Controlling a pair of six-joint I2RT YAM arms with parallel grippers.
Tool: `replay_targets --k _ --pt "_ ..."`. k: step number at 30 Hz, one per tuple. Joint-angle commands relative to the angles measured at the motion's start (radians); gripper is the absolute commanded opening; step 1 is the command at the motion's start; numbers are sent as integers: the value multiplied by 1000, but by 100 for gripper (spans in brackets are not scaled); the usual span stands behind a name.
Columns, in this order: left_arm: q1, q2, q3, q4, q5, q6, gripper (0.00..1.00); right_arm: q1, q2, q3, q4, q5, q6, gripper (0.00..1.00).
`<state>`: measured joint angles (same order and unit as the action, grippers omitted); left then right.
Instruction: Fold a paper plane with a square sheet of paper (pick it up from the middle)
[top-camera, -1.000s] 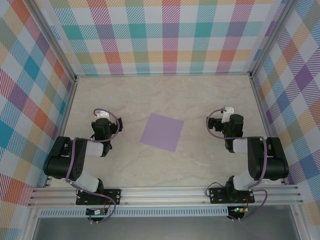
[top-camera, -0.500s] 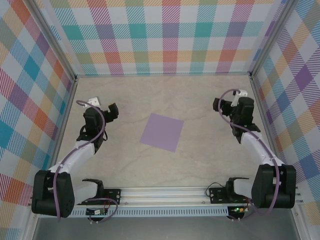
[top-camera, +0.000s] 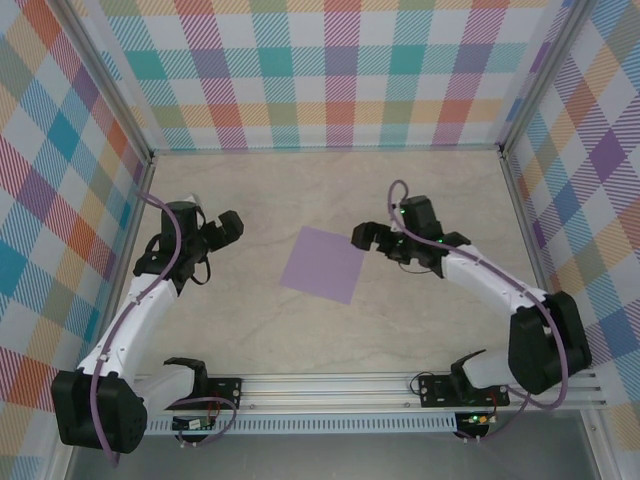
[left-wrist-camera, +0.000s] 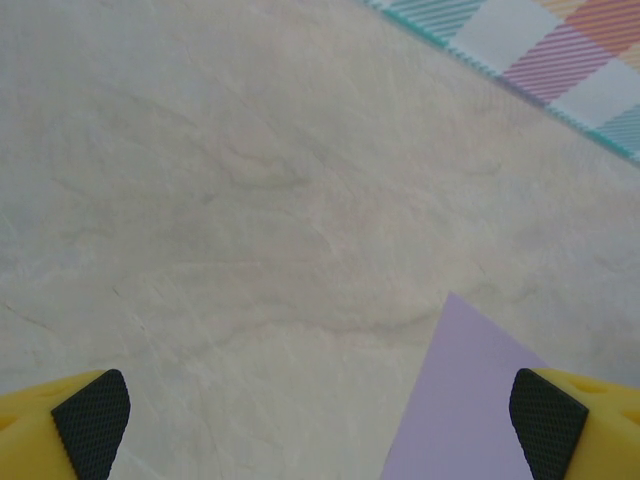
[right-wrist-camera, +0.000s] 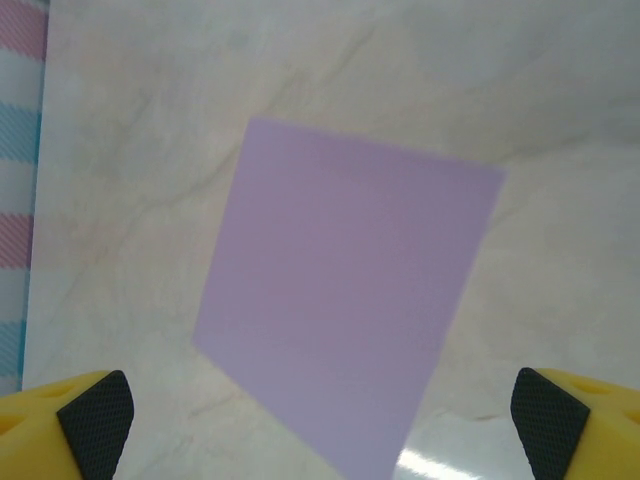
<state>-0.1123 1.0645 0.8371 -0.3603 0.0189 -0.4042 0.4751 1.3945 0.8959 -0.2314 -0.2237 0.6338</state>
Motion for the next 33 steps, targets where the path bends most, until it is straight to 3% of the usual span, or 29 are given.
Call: replay_targets --k 1,7,13,21,27,33 --pt "9 -22 18 -62 63 -7 100 130 117 83 -47 22 100 97" --pt "9 -16 12 -66 60 2 100 329 390 323 -140 109 111 81" --pt "9 -16 7 -68 56 5 100 389 597 551 -220 145 116 63" --pt "9 -15 8 -70 52 10 100 396 763 732 -327 128 97 61" --pt "8 -17 9 -71 47 15 100 405 768 690 -360 113 46 63" --pt "7 -9 18 -83 34 8 100 410 664 477 -366 105 18 64"
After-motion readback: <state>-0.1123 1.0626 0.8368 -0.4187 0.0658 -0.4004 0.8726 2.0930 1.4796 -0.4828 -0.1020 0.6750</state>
